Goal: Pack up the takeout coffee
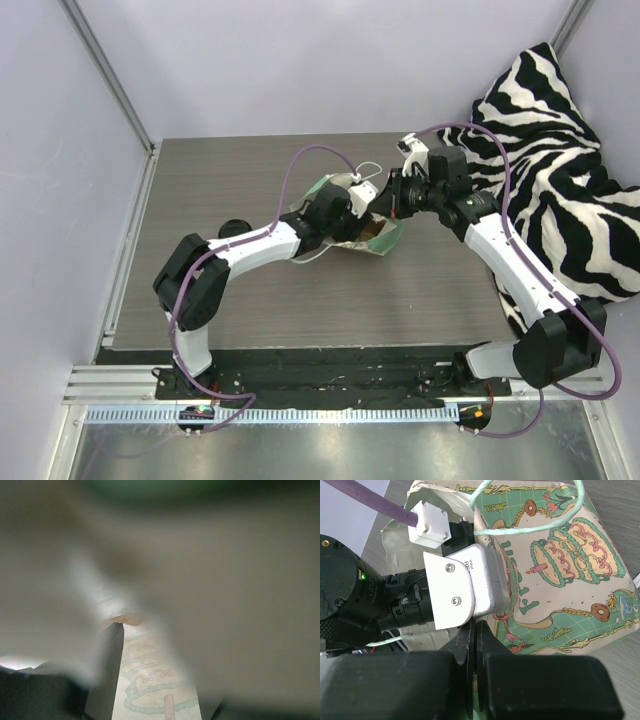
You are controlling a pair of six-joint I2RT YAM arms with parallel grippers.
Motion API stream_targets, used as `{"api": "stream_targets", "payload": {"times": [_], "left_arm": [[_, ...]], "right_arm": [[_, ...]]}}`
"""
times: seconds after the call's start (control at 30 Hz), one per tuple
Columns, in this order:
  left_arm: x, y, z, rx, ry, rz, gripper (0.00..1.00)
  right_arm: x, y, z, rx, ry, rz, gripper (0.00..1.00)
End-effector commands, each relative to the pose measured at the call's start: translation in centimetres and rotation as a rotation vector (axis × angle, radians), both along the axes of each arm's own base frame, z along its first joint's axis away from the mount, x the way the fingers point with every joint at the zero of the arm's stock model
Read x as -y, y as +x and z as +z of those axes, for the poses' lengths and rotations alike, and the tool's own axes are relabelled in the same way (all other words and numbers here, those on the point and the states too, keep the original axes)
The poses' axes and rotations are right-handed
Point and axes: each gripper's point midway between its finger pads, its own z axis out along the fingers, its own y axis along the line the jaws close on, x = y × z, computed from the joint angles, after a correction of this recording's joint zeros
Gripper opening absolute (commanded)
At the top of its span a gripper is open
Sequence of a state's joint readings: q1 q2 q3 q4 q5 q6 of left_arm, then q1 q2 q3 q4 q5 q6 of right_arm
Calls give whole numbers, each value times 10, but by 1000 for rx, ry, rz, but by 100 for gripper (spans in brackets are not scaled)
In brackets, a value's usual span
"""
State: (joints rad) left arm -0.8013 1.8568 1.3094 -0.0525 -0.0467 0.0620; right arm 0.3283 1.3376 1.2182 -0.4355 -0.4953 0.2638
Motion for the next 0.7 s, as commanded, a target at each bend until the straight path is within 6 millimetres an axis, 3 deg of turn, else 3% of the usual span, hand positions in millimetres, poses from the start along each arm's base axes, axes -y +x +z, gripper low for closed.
{"api": "stream_targets", "payload": {"times": [0.0,0.2,0.3,0.33,0.43,0.53,0.57,0.67], "left_arm": [[-41,-31,-71,-166,232,7,59],[-48,-37,-89,-217,285,10,47],[-49,-36,-90,-230,283,13,31],[-48,-35,-86,-222,273,16,22],[-43,-30,-68,-196,228,11,7],[-32,-27,-34,-138,143,-19,0],[-28,-26,-14,-101,103,-27,0],[-21,-29,10,-50,31,-70,0]], "right_arm": [[-13,0,35,93,64,48,1],[-10,5,31,102,42,26,1],[-6,7,28,103,17,8,1],[-5,7,25,100,7,9,1],[-4,7,23,102,-4,10,1],[0,9,21,111,-23,-4,1],[1,10,22,126,-34,-6,1],[8,14,20,145,-64,-34,1]]}}
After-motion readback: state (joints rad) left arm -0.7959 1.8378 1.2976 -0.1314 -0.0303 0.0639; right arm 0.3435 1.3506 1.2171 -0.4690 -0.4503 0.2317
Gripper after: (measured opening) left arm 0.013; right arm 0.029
